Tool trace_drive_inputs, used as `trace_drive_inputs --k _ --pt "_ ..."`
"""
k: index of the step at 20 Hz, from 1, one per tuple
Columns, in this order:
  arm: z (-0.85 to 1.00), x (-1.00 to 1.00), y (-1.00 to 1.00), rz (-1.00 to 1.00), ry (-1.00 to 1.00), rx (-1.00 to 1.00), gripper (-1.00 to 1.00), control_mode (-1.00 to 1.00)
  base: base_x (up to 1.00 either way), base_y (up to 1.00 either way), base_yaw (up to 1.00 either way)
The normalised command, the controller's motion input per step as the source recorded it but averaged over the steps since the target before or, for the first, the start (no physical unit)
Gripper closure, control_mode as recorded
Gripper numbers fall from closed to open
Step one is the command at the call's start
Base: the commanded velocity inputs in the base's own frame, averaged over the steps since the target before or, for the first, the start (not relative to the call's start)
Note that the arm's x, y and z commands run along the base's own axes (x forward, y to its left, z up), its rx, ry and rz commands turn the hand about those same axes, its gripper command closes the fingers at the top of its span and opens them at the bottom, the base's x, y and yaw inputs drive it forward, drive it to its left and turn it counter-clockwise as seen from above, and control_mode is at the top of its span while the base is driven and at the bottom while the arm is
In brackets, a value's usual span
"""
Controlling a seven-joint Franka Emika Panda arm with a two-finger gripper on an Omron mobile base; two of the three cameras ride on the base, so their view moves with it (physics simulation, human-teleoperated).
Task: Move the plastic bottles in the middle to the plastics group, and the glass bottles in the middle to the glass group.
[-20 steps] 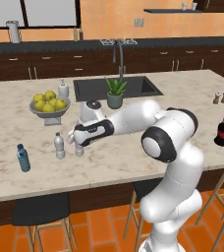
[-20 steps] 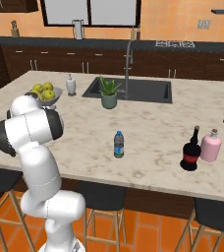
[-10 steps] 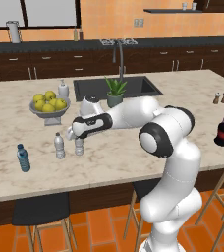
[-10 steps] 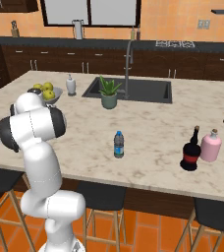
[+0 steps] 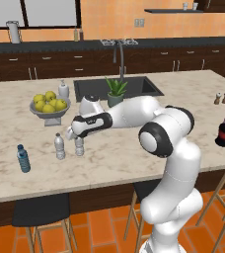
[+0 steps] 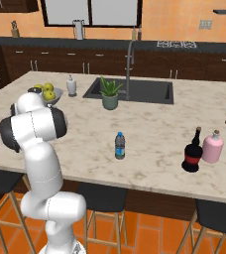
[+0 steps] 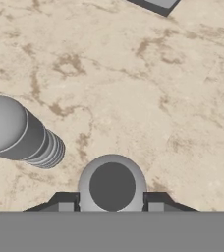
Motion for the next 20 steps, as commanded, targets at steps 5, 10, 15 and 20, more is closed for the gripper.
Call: trace_drive_inputs --k 5,10,15,20 --pt "0.0 0.0 0.0 0.0 0.0 0.0 -1.0 -1.0 0.0 0.0 0.0" --pt "0.0 0.0 0.0 0.0 0.0 0.0 -1.0 -1.0 0.0 0.0 0.0" --pt "0.18 -0.25 -0.01 0.0 -0.01 0.0 -1.0 -1.0 0.0 0.0 0.0" --pt "0.68 -0.42 -0.27 -0.07 -0.06 0.0 -1.0 -1.0 0.0 0.0 0.0"
